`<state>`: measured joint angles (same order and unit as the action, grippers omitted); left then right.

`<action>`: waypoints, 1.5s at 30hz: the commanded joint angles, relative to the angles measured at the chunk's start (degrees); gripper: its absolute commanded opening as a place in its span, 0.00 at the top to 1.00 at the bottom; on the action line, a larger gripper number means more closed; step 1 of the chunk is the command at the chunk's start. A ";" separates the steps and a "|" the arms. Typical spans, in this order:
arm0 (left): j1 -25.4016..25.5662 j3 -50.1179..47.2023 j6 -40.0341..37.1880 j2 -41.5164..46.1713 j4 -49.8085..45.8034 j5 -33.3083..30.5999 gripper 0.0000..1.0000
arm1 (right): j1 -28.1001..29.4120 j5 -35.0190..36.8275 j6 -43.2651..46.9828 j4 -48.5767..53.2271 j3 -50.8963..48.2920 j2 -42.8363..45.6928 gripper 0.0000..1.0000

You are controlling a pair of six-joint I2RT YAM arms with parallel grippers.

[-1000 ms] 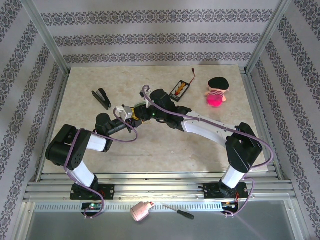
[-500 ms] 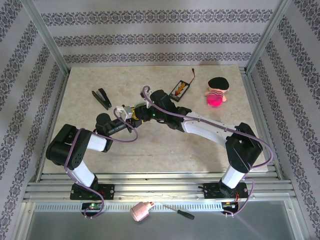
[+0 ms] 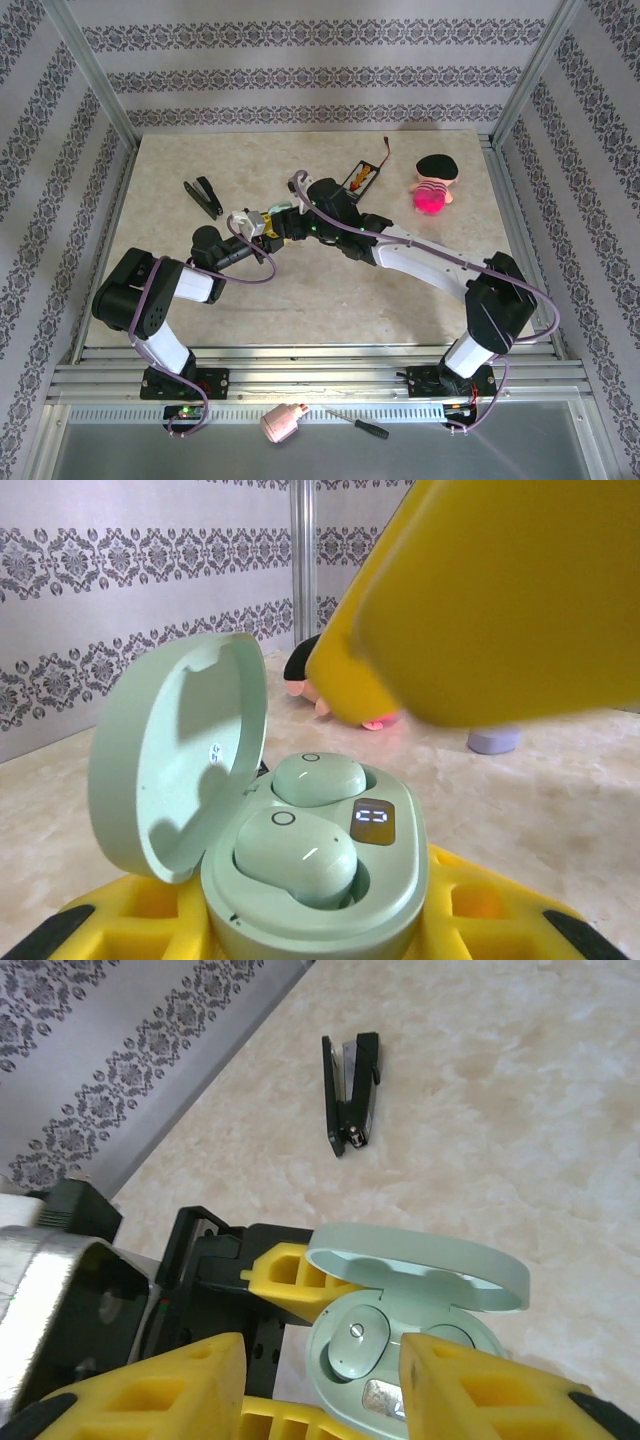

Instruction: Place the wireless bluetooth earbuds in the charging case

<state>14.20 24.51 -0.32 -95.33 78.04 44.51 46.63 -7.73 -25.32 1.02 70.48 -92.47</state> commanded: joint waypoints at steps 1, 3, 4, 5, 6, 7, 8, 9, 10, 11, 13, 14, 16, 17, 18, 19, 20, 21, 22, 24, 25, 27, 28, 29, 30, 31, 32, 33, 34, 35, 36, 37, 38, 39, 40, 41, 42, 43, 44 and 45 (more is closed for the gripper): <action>0.44 0.41 -2.56 -0.41 3.57 -0.66 0.83 | 0.12 1.71 1.06 -0.68 -1.76 3.60 0.51; 0.41 0.35 -4.18 -0.19 2.79 0.02 0.83 | 0.05 2.57 1.23 -1.17 -2.40 4.80 0.45; 0.41 0.50 -5.57 0.24 1.22 1.14 0.83 | -0.03 3.10 1.16 -1.17 -2.38 5.17 0.38; 0.39 0.59 -6.58 0.72 -0.33 1.35 0.83 | -0.36 3.26 1.06 -0.91 -2.07 5.27 0.33; 0.39 0.69 -7.34 1.20 -1.48 1.21 0.83 | -0.64 3.39 0.93 -0.54 -1.64 5.26 0.29; 0.45 0.59 -8.25 1.60 -2.34 0.90 0.83 | -0.80 3.49 0.98 -0.19 -1.09 5.10 0.26; 0.39 0.45 -9.08 2.05 -2.74 0.51 0.83 | -0.92 3.86 1.04 0.03 -0.68 4.89 0.22; 0.39 0.25 -9.67 2.39 -3.14 0.31 0.83 | -1.18 4.23 0.98 0.36 -0.16 4.47 0.20; 0.40 0.13 -10.19 2.80 -3.57 0.21 0.83 | -1.44 4.81 0.56 1.34 0.73 3.86 0.19; 0.46 0.16 -10.52 3.16 -4.13 0.30 0.83 | -1.92 5.10 0.09 2.60 1.81 2.89 0.18; 0.48 0.08 -10.88 3.57 -4.74 0.72 0.83 | -2.65 5.66 -0.98 5.46 4.31 0.92 0.18; 0.47 0.01 -10.91 3.81 -4.72 0.73 0.83 | -3.06 5.71 -1.66 6.84 5.48 -0.17 0.17; 0.47 -0.22 -11.10 3.86 -4.28 0.83 0.83 | -3.79 5.12 -2.77 8.92 7.60 -2.31 0.17; 0.41 -0.34 -11.09 3.96 -4.06 0.83 0.83 | -4.06 4.74 -3.12 9.71 8.39 -3.27 0.17; 0.47 -0.40 -11.02 3.96 -3.91 0.70 0.83 | -4.34 4.42 -3.36 10.68 9.27 -4.10 0.17; 0.48 -0.55 -10.91 3.97 -3.57 0.62 0.83 | -4.60 4.10 -3.50 11.52 10.02 -4.98 0.17; 0.45 -0.59 -10.78 4.00 -3.30 0.42 0.83 | -4.70 3.83 -3.51 11.93 10.37 -5.58 0.17; 0.46 -0.61 -10.61 3.98 -3.02 0.23 0.83 | -4.84 3.62 -3.51 12.14 10.46 -6.06 0.17; 0.49 -0.61 -10.32 3.86 -2.91 -0.07 0.83 | -4.88 3.37 -3.67 12.42 10.53 -6.38 0.18; 0.47 -0.53 -10.02 3.77 -2.89 -0.32 0.83 | -4.95 2.25 -4.05 12.53 10.19 -6.54 0.17; 0.46 -0.52 -9.90 3.83 -2.89 -0.46 0.83 | -4.92 1.78 -4.37 12.36 9.67 -6.37 0.18; 0.46 -0.52 -9.55 3.83 -2.86 -0.94 0.83 | -4.80 1.21 -4.83 11.69 8.31 -5.31 0.18; 0.52 -0.52 -9.23 3.83 -2.65 -1.28 0.83 | -4.80 1.05 -5.15 11.20 7.34 -4.60 0.18; 0.40 -0.52 -8.97 3.79 -2.73 -1.35 0.83 | -4.80 1.08 -5.45 10.70 6.31 -3.83 0.18; 0.51 -0.44 -8.75 3.73 -2.72 -1.51 0.83 | -4.87 1.09 -5.76 10.27 5.43 -3.01 0.18; 0.47 -0.20 -8.29 3.52 -2.76 -1.55 0.83 | -4.91 1.14 -6.43 9.46 4.38 -2.26 0.17; 0.44 0.04 -7.90 3.23 -2.57 -1.39 0.83 | -5.00 0.94 -7.35 8.26 3.13 -1.18 0.17; 0.48 0.17 -7.40 2.95 -2.11 -1.24 0.83 | -5.04 0.35 -8.17 6.91 2.03 -0.33 0.17; 0.45 0.26 -6.73 2.58 -1.21 -1.16 0.83 | -5.21 -0.72 -9.55 5.16 0.95 0.51 0.17; 0.41 0.33 -6.07 2.23 -0.24 -0.97 0.83 | -5.46 -1.78 -10.80 3.67 -0.37 1.22 0.17; 0.44 0.27 -5.50 2.01 0.48 -0.92 0.83 | -5.72 -2.69 -12.10 2.52 -1.27 1.77 0.16; 0.48 0.47 -4.96 1.83 1.12 -0.73 0.83 | -6.14 -4.06 -13.54 0.92 -2.63 2.54 0.16; 0.46 0.60 -4.49 1.81 1.36 -0.53 0.83 | -6.67 -6.00 -15.57 -1.19 -4.06 3.17 0.16; 0.42 0.72 -4.13 1.80 1.42 -0.48 0.83 | -7.29 -8.14 -17.54 -3.72 -5.54 3.49 0.16; 0.44 0.95 -3.63 1.81 1.57 -0.26 0.83 | -7.96 -10.93 -20.47 -7.11 -7.31 3.86 0.16; 0.47 1.07 -3.15 1.81 1.73 -0.13 0.83 | -8.74 -13.79 -23.44 -10.58 -9.00 3.99 0.16; 0.41 1.28 -2.58 1.76 2.01 -0.05 0.83 | -9.27 -16.08 -26.19 -13.44 -10.33 3.93 0.16; 0.45 1.53 -1.81 1.68 2.41 0.11 0.83 | -9.75 -18.11 -28.73 -16.39 -11.61 3.72 0.16; 0.47 1.80 -1.05 1.51 2.76 0.40 0.83 | -10.22 -19.27 -31.37 -18.05 -12.66 3.56 0.16; 0.44 2.29 -0.11 1.27 2.97 0.97 0.83 | -10.42 -19.64 -33.01 -19.02 -13.42 3.58 0.16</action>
<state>14.20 24.62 -4.05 -93.23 76.03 43.53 37.04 -20.47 -48.93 -8.21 59.46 -89.67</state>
